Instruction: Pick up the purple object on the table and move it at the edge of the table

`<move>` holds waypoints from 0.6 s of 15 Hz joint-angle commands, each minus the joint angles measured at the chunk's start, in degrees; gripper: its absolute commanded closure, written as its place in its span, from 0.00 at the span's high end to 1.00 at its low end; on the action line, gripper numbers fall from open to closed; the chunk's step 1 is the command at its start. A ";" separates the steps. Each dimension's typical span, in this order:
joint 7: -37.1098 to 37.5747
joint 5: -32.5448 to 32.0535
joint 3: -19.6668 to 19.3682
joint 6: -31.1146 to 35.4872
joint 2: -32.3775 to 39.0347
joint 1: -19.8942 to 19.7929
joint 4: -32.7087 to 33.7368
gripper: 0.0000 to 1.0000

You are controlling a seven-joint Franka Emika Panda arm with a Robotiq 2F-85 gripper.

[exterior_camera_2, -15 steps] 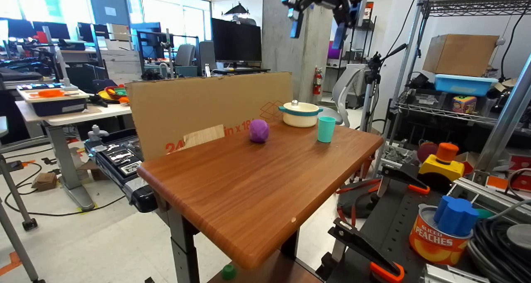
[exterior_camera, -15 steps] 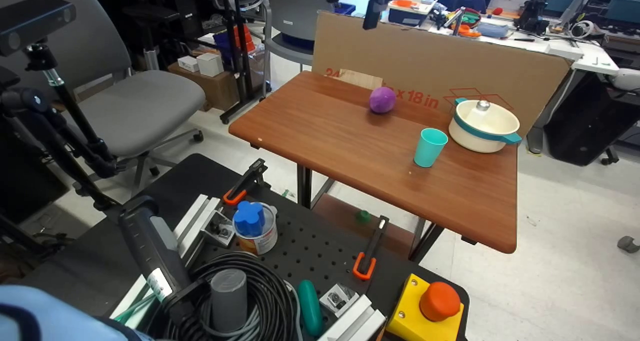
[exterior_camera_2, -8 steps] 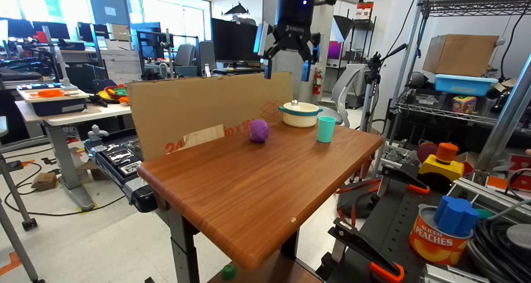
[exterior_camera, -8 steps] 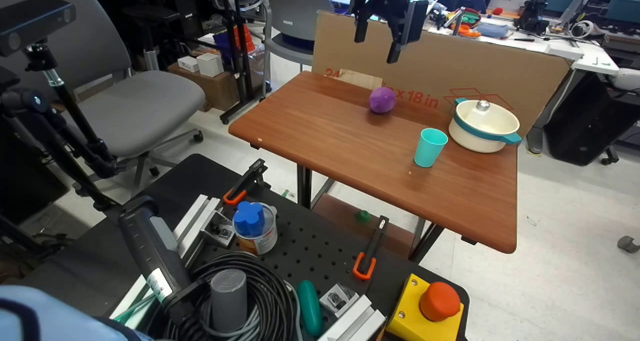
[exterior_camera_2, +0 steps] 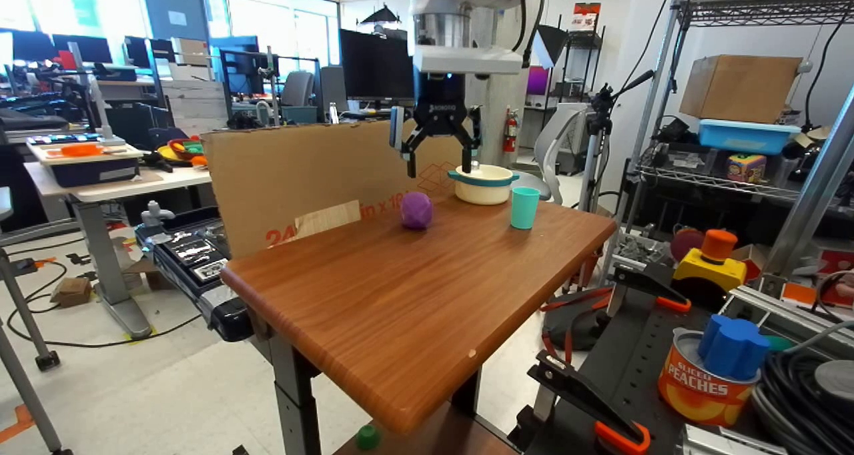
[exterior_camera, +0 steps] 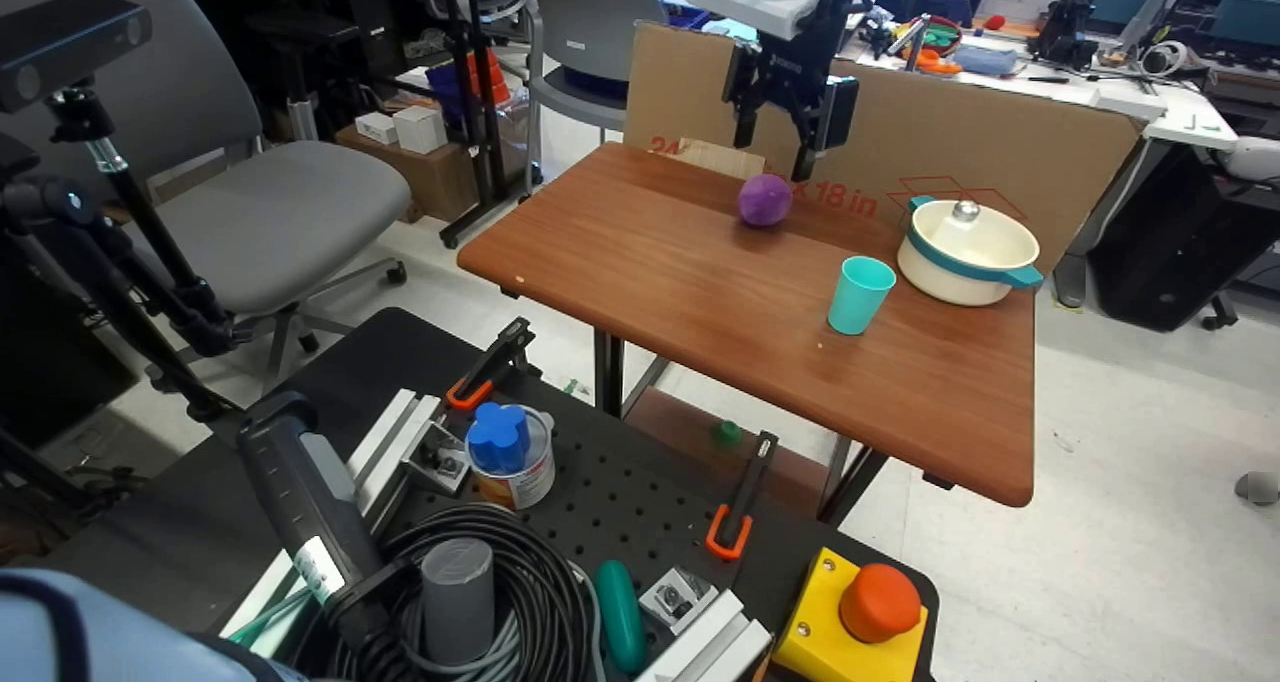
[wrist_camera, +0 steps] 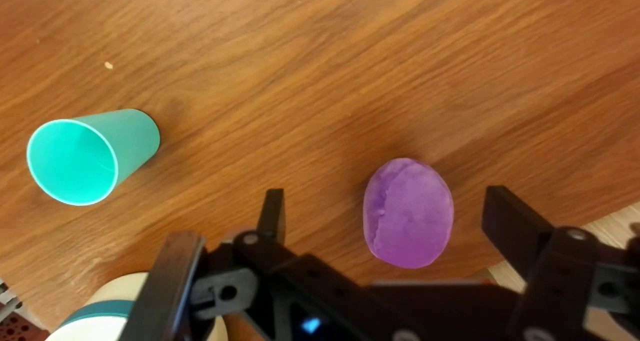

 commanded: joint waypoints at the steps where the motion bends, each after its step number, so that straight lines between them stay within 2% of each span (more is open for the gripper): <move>1: 1.81 -1.73 -2.45 -1.93 6.41 2.73 6.60 1.00; 8: 2.42 -1.13 -3.98 -5.48 16.39 4.75 16.38 1.00; 9: 2.41 -1.15 -4.07 -6.51 17.31 4.95 17.61 0.75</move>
